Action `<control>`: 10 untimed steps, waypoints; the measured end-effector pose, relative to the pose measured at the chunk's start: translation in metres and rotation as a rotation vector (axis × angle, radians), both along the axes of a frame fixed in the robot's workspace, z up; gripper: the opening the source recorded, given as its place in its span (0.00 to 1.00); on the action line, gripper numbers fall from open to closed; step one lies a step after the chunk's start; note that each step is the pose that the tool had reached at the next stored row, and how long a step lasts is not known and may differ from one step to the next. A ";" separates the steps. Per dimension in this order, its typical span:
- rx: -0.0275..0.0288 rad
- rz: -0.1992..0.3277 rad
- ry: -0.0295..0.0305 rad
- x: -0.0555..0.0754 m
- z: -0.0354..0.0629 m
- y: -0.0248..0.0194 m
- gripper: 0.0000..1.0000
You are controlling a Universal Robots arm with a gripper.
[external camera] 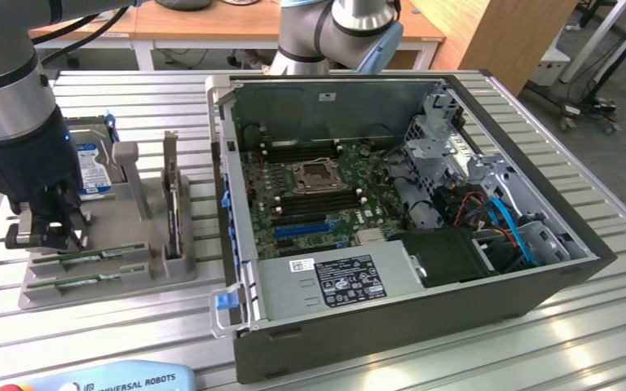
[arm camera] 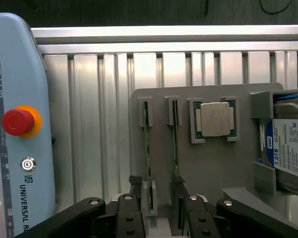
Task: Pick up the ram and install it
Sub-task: 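Pick up the ram and move it above insertion slot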
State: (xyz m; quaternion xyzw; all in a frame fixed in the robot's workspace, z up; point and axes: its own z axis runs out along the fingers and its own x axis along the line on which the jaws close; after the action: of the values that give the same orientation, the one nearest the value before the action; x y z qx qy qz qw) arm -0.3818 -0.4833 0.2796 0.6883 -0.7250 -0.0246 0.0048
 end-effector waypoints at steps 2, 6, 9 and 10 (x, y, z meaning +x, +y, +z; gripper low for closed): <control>0.0001 0.000 0.0000 0.000 0.0000 0.0000 0.37; 0.0000 0.000 0.0000 0.000 -0.0002 -0.0001 0.37; 0.0000 0.000 0.0000 0.000 -0.0022 -0.0001 0.37; 0.0000 0.000 0.0000 0.000 -0.0031 0.0000 0.37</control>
State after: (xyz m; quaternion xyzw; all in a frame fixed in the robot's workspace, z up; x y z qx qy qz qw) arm -0.3818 -0.4834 0.2765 0.6883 -0.7249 -0.0246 0.0048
